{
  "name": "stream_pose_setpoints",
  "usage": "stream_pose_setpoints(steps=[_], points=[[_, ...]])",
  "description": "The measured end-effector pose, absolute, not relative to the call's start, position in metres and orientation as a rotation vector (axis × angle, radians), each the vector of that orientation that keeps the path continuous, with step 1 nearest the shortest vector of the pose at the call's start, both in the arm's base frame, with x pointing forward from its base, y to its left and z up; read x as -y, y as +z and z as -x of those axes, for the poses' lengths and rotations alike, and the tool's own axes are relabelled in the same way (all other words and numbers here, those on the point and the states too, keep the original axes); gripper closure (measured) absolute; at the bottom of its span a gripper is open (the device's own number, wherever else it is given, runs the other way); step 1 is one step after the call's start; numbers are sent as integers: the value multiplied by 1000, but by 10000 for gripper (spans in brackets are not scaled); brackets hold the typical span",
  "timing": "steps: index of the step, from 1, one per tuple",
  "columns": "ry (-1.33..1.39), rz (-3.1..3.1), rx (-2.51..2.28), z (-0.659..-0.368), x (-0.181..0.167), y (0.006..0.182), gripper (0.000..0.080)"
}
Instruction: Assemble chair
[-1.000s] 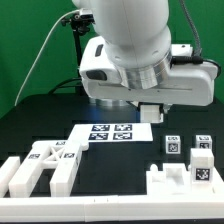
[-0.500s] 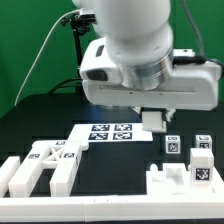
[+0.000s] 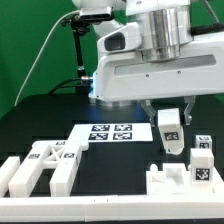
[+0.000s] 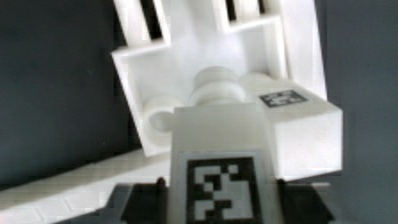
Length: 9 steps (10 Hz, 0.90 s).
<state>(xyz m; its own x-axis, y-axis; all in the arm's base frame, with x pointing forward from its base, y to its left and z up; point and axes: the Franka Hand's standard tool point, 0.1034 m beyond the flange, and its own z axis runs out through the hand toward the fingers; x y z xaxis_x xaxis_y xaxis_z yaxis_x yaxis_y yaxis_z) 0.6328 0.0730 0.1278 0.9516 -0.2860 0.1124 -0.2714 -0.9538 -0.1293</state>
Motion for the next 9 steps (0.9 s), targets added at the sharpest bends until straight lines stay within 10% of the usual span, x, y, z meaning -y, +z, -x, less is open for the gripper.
stream_pose_setpoints(steps=[9], points=[[-909,2969,-324,-635,-51,104,512]])
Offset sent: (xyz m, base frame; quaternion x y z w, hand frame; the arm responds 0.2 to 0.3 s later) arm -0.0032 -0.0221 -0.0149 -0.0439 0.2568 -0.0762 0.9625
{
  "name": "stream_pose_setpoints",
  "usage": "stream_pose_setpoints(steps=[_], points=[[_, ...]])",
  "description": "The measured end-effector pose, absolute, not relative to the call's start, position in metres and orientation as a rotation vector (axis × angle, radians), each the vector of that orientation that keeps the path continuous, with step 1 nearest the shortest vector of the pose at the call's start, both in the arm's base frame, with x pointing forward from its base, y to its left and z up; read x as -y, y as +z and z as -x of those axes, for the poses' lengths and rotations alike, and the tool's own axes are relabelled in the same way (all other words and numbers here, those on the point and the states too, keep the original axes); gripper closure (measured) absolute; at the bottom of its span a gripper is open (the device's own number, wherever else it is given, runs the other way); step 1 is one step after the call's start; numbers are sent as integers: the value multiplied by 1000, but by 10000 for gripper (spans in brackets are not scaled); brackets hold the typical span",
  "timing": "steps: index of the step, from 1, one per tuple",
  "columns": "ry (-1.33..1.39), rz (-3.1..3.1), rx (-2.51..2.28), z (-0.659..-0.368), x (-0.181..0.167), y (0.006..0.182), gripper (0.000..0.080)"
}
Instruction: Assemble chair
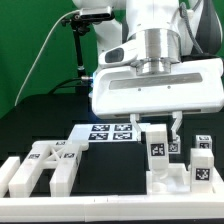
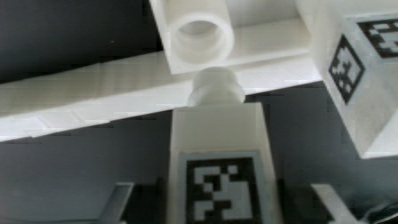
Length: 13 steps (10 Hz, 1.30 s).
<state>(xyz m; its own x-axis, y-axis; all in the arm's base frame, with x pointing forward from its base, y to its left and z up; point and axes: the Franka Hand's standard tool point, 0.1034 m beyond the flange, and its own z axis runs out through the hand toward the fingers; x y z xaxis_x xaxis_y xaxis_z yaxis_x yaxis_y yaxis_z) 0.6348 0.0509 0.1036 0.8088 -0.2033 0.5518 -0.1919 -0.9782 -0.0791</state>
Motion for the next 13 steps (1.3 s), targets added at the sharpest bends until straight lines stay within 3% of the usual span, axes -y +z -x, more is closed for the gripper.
stream_pose_setpoints(steps=[3,6,13], points=[[-899,3025,-210,-627,-49,83,512],[-881,3036,-200,-622,-56,73,512],[-954,3026,-196,-625,-53,72,512]])
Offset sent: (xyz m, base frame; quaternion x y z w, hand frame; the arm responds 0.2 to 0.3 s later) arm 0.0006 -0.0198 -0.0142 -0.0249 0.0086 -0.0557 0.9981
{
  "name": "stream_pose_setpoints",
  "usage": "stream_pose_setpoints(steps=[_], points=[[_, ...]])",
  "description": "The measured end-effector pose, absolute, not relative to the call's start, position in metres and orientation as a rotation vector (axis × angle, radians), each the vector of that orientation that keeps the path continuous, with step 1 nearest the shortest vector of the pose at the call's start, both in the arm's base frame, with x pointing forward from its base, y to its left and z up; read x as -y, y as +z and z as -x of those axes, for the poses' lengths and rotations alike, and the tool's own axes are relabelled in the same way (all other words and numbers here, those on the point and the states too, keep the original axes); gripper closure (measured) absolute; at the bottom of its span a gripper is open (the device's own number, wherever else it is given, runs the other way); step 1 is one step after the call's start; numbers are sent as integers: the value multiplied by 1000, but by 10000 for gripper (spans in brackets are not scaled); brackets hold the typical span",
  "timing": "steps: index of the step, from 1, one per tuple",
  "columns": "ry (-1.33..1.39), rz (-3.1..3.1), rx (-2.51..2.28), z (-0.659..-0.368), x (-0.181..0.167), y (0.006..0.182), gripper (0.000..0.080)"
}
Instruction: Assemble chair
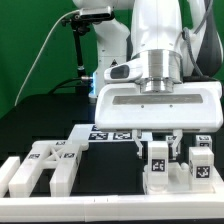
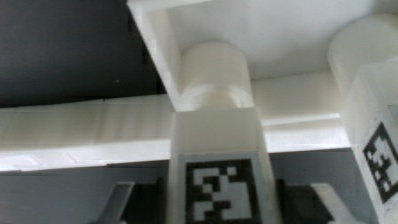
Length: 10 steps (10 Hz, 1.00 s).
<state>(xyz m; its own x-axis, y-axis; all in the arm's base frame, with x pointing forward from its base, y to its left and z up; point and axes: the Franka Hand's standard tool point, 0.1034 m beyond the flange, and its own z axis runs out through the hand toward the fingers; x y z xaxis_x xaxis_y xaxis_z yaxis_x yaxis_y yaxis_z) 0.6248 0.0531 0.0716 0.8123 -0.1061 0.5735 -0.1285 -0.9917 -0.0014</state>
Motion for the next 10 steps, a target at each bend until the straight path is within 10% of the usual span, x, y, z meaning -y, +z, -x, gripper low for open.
stream_pose_setpoints(steps=[2,4,10], points=[[931,-2955,191,-625,-53,71,256],[931,-2955,190,-625,-53,71,180],[823,-3009,204,-633,-46,97,150]])
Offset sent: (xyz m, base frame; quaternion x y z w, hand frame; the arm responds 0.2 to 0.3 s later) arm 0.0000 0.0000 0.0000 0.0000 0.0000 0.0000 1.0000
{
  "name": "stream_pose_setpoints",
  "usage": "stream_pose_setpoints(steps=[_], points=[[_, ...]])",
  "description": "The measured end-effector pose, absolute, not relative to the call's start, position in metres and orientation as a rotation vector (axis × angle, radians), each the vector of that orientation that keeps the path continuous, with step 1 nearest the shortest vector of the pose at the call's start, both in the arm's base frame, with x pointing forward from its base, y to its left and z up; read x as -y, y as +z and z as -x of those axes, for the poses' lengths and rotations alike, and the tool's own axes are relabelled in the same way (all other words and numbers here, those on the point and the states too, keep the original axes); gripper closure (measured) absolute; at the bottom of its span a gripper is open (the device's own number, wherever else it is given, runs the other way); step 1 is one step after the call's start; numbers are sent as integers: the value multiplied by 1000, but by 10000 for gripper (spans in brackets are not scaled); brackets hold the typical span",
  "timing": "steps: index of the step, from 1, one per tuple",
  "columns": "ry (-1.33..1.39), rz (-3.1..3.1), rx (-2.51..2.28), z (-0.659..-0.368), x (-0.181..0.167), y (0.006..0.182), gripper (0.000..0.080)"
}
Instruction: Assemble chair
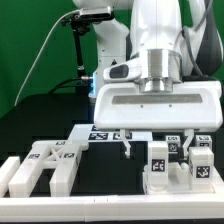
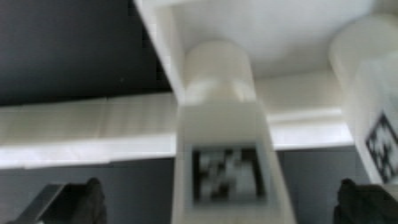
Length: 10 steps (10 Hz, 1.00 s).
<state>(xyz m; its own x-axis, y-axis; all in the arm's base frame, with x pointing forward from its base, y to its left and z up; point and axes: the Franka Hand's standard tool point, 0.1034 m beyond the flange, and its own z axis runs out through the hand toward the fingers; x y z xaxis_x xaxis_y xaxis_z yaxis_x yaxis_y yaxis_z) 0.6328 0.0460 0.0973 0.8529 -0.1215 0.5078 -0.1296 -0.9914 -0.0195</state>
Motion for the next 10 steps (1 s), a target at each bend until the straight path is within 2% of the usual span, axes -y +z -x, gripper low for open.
stream_pose_setpoints(steps=[2,3,4,6,8,9,10], points=[[750,-3049,233,-649,-44,112,150],[726,-3057,238,-651,-44,109,150],[525,-3120,274,-646,-50,102,150],[385,-3148,294,-652,-52,98,150],[116,-3177,308,-638,-44,82,150],[109,-3175,316,-637,-40,79,150],[112,-3173,347,-637,-41,79,199]])
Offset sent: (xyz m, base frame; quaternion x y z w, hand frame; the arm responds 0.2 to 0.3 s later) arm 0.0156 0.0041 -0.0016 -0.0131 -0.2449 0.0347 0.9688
